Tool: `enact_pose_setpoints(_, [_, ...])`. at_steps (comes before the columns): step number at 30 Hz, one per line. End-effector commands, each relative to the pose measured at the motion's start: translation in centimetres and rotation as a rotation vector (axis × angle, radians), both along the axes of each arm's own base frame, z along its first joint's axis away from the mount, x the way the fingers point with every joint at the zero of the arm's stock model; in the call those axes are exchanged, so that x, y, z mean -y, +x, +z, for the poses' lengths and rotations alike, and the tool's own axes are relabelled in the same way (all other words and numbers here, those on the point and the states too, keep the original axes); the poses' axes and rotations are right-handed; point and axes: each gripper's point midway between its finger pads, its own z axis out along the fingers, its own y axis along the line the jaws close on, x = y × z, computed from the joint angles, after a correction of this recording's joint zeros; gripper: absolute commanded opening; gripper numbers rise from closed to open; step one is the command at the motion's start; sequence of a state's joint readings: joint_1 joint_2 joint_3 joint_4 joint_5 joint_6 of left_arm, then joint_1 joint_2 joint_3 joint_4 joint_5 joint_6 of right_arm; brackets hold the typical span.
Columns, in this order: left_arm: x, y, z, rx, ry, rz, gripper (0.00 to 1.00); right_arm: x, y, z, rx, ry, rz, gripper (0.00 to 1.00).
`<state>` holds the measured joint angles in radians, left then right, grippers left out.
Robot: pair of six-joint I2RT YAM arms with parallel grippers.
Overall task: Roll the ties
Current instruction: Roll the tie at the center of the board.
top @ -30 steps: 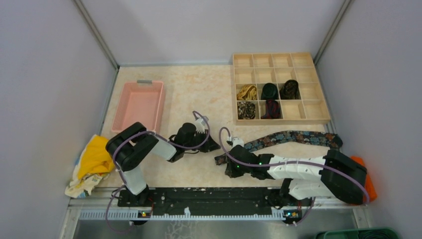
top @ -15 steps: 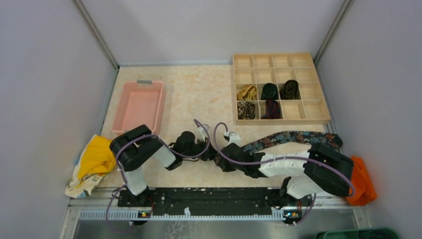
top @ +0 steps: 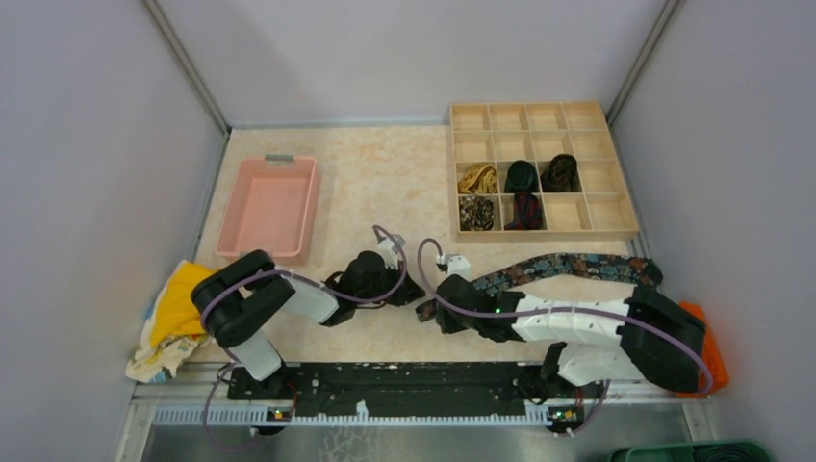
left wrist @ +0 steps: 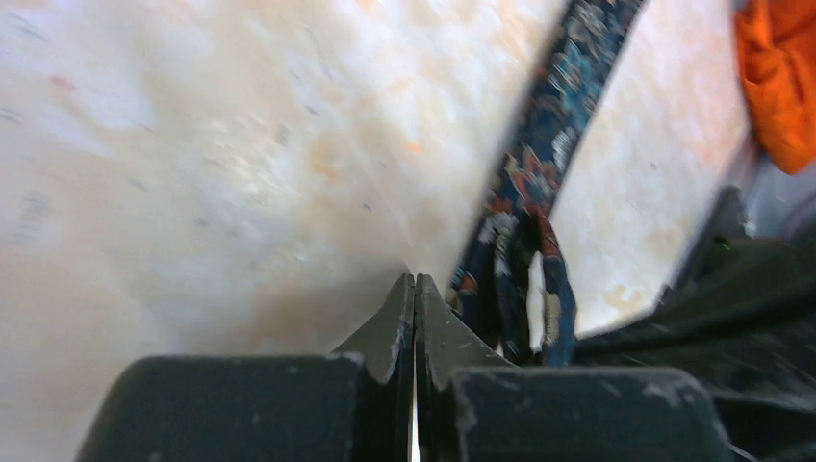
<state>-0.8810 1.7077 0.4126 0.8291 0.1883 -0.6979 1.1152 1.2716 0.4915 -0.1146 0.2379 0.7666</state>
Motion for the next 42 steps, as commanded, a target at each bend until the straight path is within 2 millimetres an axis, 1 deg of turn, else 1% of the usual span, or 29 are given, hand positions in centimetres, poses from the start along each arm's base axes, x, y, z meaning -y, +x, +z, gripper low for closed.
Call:
enact_pose_setpoints(1, [-4.6,3.9,-2.7,0.048,0.296,0.173,0.00,2.1,-0.9,1.9,0.015,-0.015,-0.008,0.00])
enact_pose_setpoints(3, [-3.9,5.3,-1.4,0.090,0.291,0.168,0.00,3.1,-1.3,1.8,-0.005,-0.027,-0.037,0.00])
enact_pose_setpoints(5, [-2.3,6.4,-0.1,0.116,0.266,0.138,0.00,4.2,-1.6,1.2,-0.029,-0.060,-0.069,0.00])
enact_pose_setpoints(7, [-0.4,6.1,0.6,0.099,0.220,0.069,0.00,5.1,-2.0,0.3,-0.055,-0.092,-0.097,0.00])
enact_pose_setpoints(10, [2.1,5.1,1.3,0.088,0.139,-0.029,0.00,6.0,-2.3,-1.2,-0.079,-0.138,-0.128,0.00])
enact_pose_setpoints(12, [3.2,4.3,1.2,0.084,0.111,-0.083,0.00,6.4,-2.3,-2.2,-0.089,-0.167,-0.149,0.00])
enact_pose_setpoints(14, [4.0,3.6,0.8,0.076,0.113,-0.118,0.00,6.2,-2.2,-2.8,-0.090,-0.170,-0.152,0.00])
enact_pose_setpoints(16, [4.3,3.1,0.5,0.069,0.118,-0.136,0.00,6.0,-1.9,-3.3,-0.086,-0.177,-0.158,0.00])
enact_pose_setpoints(18, [4.3,2.8,0.4,0.062,0.112,-0.142,0.00,5.8,-1.7,-3.3,-0.076,-0.177,-0.156,0.00])
enact_pose_setpoints(20, [3.9,3.0,0.6,0.073,0.123,-0.125,0.00,5.4,-1.4,-2.8,-0.061,-0.175,-0.146,0.00])
enact_pose_setpoints(22, [2.9,4.0,1.0,0.105,0.160,-0.064,0.00,5.3,-0.9,-1.8,-0.036,-0.178,-0.142,0.00])
enact_pose_setpoints(24, [1.5,5.0,1.9,0.110,0.175,0.002,0.00,5.4,-0.4,-0.4,-0.005,-0.181,-0.142,0.00])
enact_pose_setpoints(26, [-1.1,6.6,3.1,0.103,0.181,0.129,0.00,5.4,0.0,1.4,0.041,-0.175,-0.133,0.00])
enact_pose_setpoints(28, [-4.9,8.3,4.3,0.089,0.199,0.318,0.00,5.3,0.4,3.6,0.092,-0.168,-0.129,0.00])
enact_pose_setpoints(30, [-8.8,8.8,6.0,0.098,0.201,0.482,0.00,4.8,0.5,5.8,0.146,-0.165,-0.100,0.00])
enact_pose_setpoints(33, [-14.0,8.3,8.9,0.128,0.191,0.702,0.00,3.7,0.7,7.7,0.195,-0.205,-0.061,0.01])
enact_pose_setpoints(35, [-16.7,7.6,11.1,0.165,0.163,0.800,0.00,2.8,0.6,8.0,0.220,-0.281,-0.022,0.03])
enact_pose_setpoints(36, [-17.7,7.1,12.0,0.178,0.153,0.829,0.00,2.3,0.7,8.0,0.235,-0.323,-0.011,0.05])
enact_pose_setpoints(37, [-18.5,6.6,13.4,0.208,0.115,0.845,0.00,1.7,0.7,8.3,0.249,-0.353,-0.001,0.08])
enact_pose_setpoints(39, [-19.8,5.9,14.8,0.240,0.086,0.876,0.00,0.7,0.9,8.3,0.277,-0.428,0.018,0.24])
enact_pose_setpoints(40, [-20.4,5.6,15.4,0.251,0.075,0.889,0.00,-0.2,1.1,8.6,0.293,-0.453,0.030,0.30])
enact_pose_setpoints(41, [-20.8,5.3,15.7,0.259,0.072,0.896,0.00,-0.3,1.1,8.0,0.297,-0.498,0.043,0.37])
enact_pose_setpoints(42, [-21.3,5.1,16.2,0.272,0.069,0.906,0.00,-1.1,1.4,8.2,0.307,-0.512,0.046,0.42])
